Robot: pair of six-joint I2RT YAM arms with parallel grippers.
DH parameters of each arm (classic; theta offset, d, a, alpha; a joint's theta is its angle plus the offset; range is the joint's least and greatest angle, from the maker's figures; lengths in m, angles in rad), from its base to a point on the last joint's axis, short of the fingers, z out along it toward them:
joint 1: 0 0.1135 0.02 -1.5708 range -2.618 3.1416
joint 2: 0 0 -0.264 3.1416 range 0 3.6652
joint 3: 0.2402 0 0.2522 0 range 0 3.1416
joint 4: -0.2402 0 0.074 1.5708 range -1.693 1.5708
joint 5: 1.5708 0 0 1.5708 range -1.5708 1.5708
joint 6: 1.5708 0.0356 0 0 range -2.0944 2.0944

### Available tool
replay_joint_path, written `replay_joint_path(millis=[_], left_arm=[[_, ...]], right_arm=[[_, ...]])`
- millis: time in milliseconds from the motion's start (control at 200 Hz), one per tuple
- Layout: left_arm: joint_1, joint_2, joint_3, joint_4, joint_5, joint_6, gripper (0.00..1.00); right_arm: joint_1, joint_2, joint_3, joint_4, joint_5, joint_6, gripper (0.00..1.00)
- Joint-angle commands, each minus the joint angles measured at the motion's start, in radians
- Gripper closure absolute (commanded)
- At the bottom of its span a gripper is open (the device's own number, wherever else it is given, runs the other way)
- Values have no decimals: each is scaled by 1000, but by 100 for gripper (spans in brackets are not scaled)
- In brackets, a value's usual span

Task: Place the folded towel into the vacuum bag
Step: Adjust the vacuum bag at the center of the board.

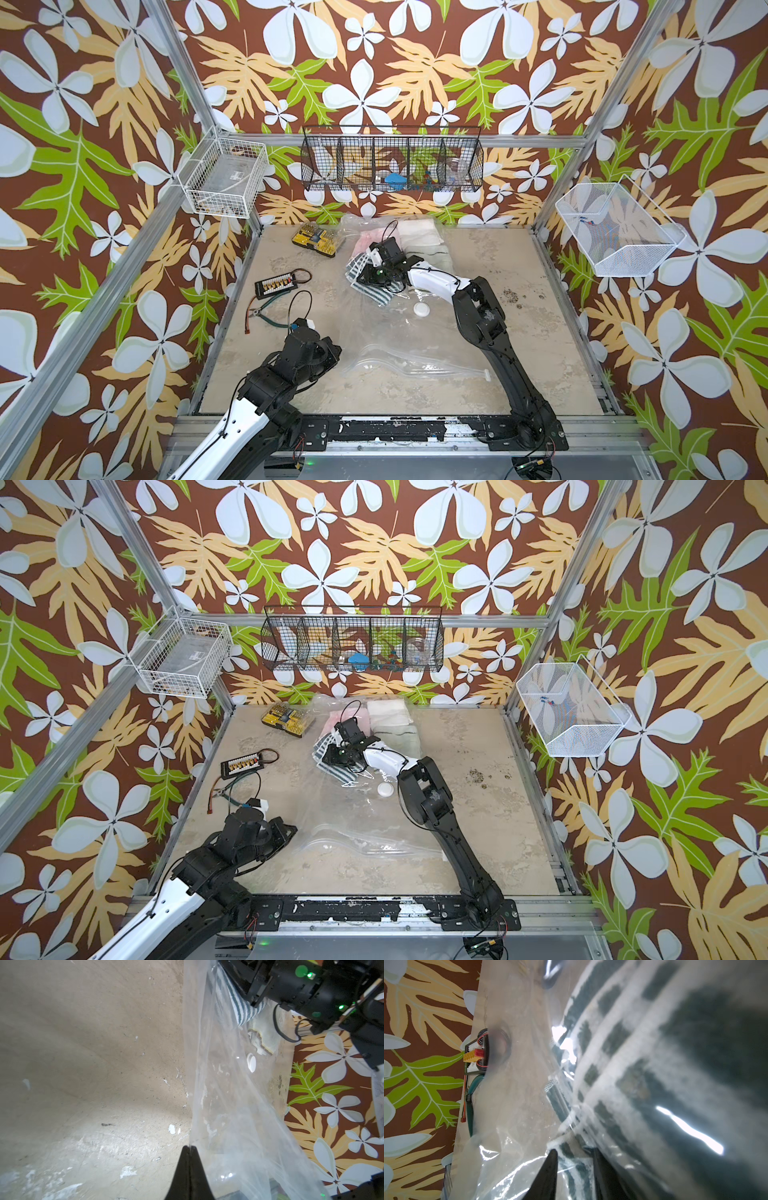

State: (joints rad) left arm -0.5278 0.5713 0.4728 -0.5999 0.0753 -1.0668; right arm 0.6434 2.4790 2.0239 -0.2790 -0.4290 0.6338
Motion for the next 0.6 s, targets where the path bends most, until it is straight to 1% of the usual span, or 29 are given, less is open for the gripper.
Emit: replay_joint_path(millis=[0, 90, 165, 235, 270, 335, 395, 465, 520, 596], left_arm=[[-2, 72, 80, -56, -70, 57, 100], [19, 142, 159, -69, -136, 125, 99], [80, 175, 186, -57, -126, 177, 94], [136, 191, 201, -47, -104, 218, 81], [154, 197, 214, -51, -106, 235, 71], [166, 205, 247, -69, -122, 260, 61], [166, 212, 285, -93, -140, 286, 57], [166, 226, 326, -111, -149, 322, 55], [164, 250, 354, -107, -125, 369, 54], [156, 301, 390, -85, -69, 426, 54]], right_arm=[[1, -134, -91, -78, 27, -105, 61], [-10, -307, -253, -65, 30, -157, 57], [-26, -439, -390, -62, 23, -176, 54], [-44, -555, -516, -73, 32, -182, 51], [-54, -617, -587, -79, 41, -183, 49], [-82, -742, -737, -91, 73, -180, 47], [-126, -872, -885, -106, 102, -164, 45], [-200, -1034, -1046, -130, 118, -131, 40], [-264, -1157, -1143, -169, 151, -117, 34], [-340, -1293, -1237, -236, 215, -111, 26]])
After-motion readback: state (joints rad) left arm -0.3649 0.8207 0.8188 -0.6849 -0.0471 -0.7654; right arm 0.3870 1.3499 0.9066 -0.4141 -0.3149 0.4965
